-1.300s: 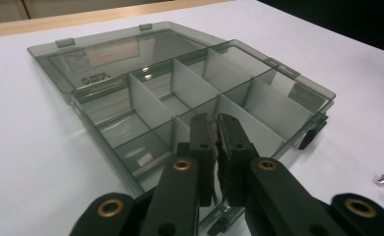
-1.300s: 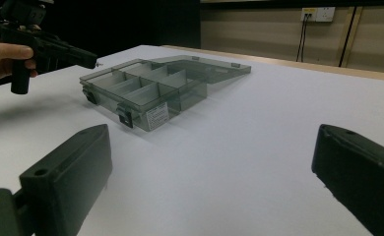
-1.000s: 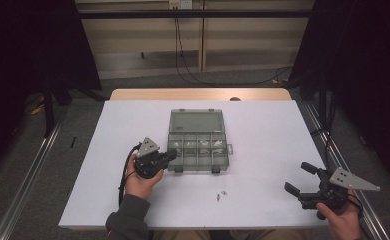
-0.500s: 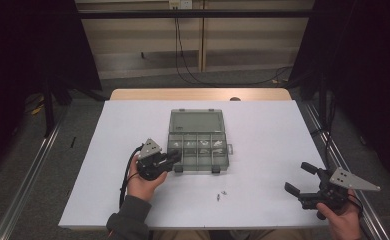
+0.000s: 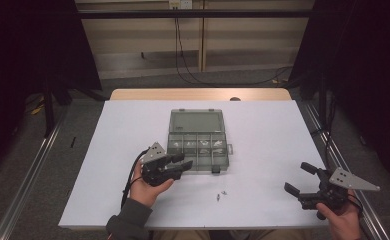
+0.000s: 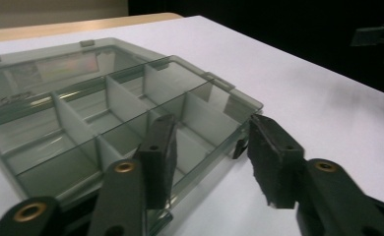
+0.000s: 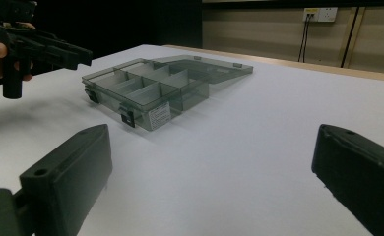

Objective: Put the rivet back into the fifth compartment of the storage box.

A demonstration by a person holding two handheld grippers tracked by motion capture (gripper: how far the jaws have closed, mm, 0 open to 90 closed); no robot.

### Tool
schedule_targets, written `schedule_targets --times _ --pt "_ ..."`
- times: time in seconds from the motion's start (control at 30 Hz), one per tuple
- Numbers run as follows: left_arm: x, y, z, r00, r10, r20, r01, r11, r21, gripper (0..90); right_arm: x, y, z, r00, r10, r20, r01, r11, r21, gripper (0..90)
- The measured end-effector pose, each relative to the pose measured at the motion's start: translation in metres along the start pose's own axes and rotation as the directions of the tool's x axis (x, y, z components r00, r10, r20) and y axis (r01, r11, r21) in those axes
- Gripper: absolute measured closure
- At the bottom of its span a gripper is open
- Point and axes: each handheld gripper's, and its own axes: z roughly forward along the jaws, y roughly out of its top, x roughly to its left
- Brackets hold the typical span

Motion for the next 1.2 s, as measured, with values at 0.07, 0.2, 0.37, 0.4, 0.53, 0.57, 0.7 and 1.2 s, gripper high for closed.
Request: schedule_targets --times 0.07,0.2,0.37,0.4,0.53,0.57,0.7,1.2 --pt "-0.004 0.000 0.002 0.9997 0.004 0.024 -0.003 1.0000 -0.005 46.4 0.000 0.000 0.000 1.0000 -0.001 0.000 0.001 1.0000 0.001 1.9" --pt "-0.007 -0.001 0.004 0.9991 0.008 0.041 -0.008 1.0000 -0.004 36.6 0.000 0.000 0.000 1.0000 0.000 -0.001 0.000 1.0000 0.000 1.9" --pt "-0.015 -0.001 0.011 0.9970 0.018 0.075 -0.019 0.9998 0.008 25.3 0.000 0.000 0.000 1.0000 -0.001 -0.002 0.001 1.0000 0.000 1.9" --pt "-0.017 -0.001 0.012 0.9965 0.018 0.082 -0.019 0.9998 0.007 23.0 0.000 0.000 0.000 1.0000 0.000 -0.003 0.000 1.0000 0.000 1.9" --pt "-0.025 -0.002 0.019 0.9935 0.027 0.111 -0.028 0.9996 0.003 17.1 0.000 0.000 0.000 1.0000 -0.003 -0.005 0.003 1.0000 0.001 1.9" --pt "-0.027 -0.002 0.020 0.9926 0.028 0.118 -0.028 0.9996 0.005 15.0 0.000 0.000 0.000 1.0000 -0.003 -0.006 0.003 1.0000 0.002 1.9" --pt "-0.034 -0.005 0.027 0.9885 0.045 0.144 -0.049 0.9986 0.020 13.2 0.000 0.000 0.000 1.0000 -0.004 -0.007 0.004 1.0000 0.004 1.9" --pt "-0.050 -0.010 0.044 0.9786 0.094 0.183 -0.109 0.9910 0.078 12.0 0.000 0.000 0.001 0.9999 -0.006 -0.008 0.006 1.0000 0.008 2.0"
